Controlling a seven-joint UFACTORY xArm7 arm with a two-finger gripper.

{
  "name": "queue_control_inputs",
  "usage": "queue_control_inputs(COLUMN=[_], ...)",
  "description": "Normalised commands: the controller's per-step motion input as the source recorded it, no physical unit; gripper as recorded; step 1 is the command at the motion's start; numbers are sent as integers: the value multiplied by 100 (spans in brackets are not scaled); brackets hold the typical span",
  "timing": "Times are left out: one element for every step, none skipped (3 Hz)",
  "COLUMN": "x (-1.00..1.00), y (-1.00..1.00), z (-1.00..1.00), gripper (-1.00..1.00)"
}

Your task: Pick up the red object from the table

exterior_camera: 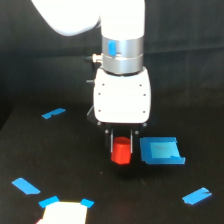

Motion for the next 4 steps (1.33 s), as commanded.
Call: queue_control_inputs(x=[38, 1, 26, -6], y=[-71, -30, -24, 38], z=[100, 48, 100, 48], gripper=[-100, -79, -100, -65])
